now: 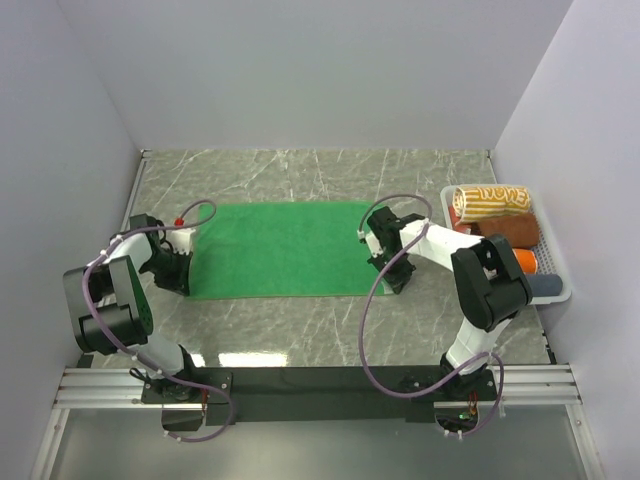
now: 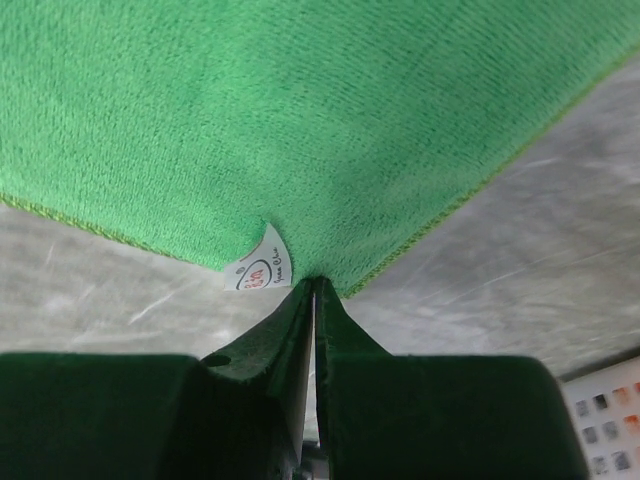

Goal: Roll the towels
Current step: Flatten the towel

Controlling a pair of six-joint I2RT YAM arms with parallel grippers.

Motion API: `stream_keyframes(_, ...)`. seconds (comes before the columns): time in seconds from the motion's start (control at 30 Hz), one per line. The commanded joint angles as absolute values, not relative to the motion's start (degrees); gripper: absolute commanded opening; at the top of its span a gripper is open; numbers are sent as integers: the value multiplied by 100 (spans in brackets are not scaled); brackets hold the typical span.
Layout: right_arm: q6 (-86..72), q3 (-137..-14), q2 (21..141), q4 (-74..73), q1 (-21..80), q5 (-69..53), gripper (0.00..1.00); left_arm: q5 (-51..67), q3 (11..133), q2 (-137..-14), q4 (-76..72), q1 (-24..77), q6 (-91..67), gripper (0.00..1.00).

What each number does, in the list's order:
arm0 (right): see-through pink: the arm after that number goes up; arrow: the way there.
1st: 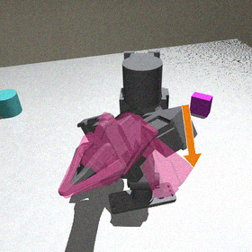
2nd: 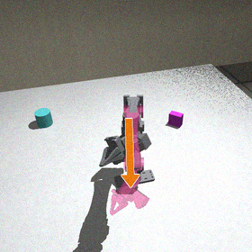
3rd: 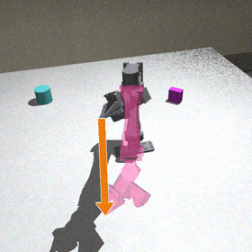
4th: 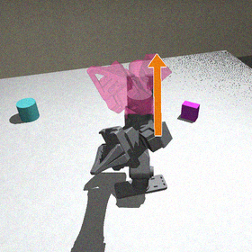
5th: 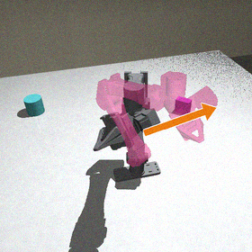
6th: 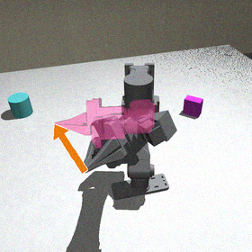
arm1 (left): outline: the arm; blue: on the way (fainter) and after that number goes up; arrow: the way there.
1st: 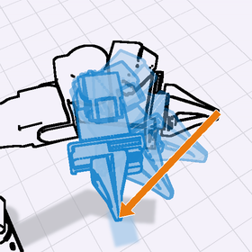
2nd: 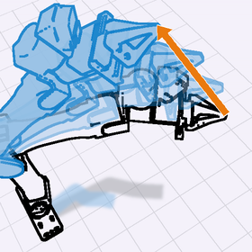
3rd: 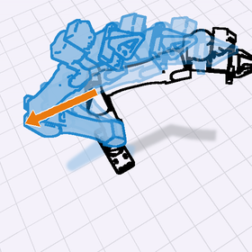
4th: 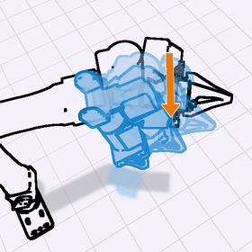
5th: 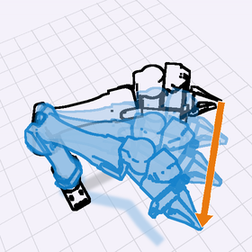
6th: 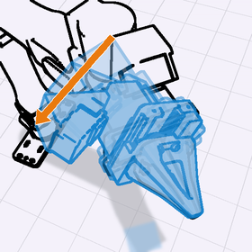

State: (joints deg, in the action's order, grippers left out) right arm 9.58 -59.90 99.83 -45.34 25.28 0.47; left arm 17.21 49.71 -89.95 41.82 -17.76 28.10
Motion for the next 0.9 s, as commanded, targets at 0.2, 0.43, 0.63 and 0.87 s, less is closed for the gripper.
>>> stream_keyframes(0.2,1169,-5783,9967,-5264,2883,-167,10,1072,4860,-8816,4666,-1846,3155,2)
stream_keyframes(0.43,1169,-6187,9818,-5431,2865,-430,31,1677,5562,-8807,5211,-1846,3234,30)
stream_keyframes(0.63,1221,-7127,9528,-5432,2646,-606,63,2618,7108,-9087,5783,-1846,3401,57)
stream_keyframes(0.87,1380,-8881,10264,-5098,1812,-606,63,3216,8744,-10254,5127,-1854,2866,56)
